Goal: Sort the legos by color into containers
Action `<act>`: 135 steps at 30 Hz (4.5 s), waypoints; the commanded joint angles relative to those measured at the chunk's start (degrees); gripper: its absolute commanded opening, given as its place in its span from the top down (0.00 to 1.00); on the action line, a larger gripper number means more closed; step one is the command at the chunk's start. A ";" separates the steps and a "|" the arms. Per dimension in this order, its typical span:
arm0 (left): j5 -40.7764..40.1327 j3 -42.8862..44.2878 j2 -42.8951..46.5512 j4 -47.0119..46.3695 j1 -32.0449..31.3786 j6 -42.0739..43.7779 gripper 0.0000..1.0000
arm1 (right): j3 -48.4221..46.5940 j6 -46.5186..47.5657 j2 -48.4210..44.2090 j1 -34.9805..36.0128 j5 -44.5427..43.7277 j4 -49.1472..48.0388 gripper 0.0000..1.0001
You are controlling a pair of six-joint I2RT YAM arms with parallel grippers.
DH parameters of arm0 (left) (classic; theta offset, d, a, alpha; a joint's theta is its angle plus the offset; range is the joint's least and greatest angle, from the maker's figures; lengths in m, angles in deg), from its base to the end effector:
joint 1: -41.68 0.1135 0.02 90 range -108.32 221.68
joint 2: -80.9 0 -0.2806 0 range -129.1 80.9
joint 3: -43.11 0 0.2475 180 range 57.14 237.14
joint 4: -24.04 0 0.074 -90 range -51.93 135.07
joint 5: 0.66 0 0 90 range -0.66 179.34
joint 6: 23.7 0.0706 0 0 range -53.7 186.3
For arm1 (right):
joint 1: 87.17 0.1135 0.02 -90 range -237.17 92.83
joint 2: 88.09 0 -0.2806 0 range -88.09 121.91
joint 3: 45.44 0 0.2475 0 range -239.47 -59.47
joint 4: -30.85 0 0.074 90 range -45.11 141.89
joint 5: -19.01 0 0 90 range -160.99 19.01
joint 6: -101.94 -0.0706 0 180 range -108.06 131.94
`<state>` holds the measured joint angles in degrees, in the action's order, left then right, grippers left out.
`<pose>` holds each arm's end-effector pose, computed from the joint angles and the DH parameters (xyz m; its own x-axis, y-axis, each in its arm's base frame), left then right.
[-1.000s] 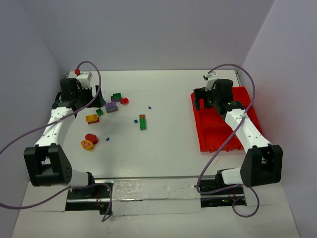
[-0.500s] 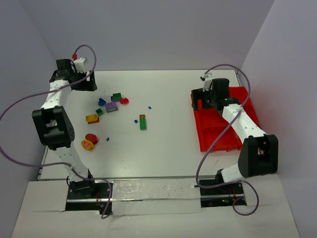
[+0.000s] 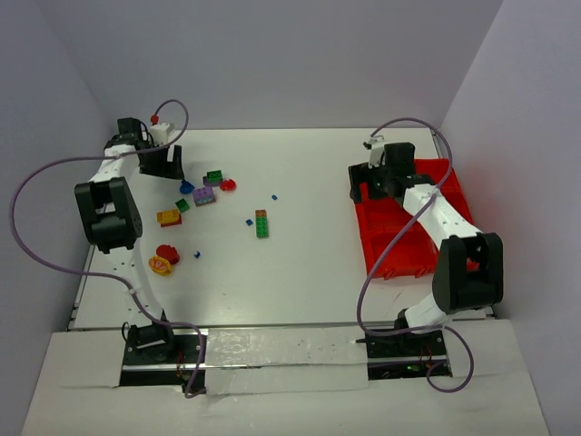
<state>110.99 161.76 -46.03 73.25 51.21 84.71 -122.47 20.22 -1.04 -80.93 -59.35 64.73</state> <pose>0.5058 0.0585 0.1844 -0.7759 0.1674 -0.6082 0.3022 0.9450 -0.1255 0.3488 0.0525 0.2514 -0.6460 -0.2125 -0.7332 -0.3476 0.9370 0.0347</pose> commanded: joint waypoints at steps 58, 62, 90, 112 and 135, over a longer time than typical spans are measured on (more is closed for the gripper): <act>17.40 -1.67 14.75 5.90 -4.96 -2.00 0.79 | -12.74 0.82 -0.61 2.66 5.98 4.76 0.00; 32.43 -1.81 18.46 9.83 -5.35 -6.94 0.84 | -15.34 0.64 -2.09 5.24 8.28 5.21 0.00; 72.24 -16.99 26.75 43.48 -21.56 27.89 0.84 | -27.13 27.54 -1.89 26.18 39.62 18.79 0.07; 75.47 -24.37 34.54 33.48 -27.95 16.04 0.83 | -29.99 39.00 2.24 40.78 34.93 25.96 0.26; 75.47 -25.00 36.30 32.14 -30.01 14.81 0.82 | -25.09 40.82 2.34 41.75 29.57 22.69 0.67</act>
<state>172.13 136.56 -12.62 106.72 21.65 99.51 -147.50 61.91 1.31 -39.67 -28.28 87.78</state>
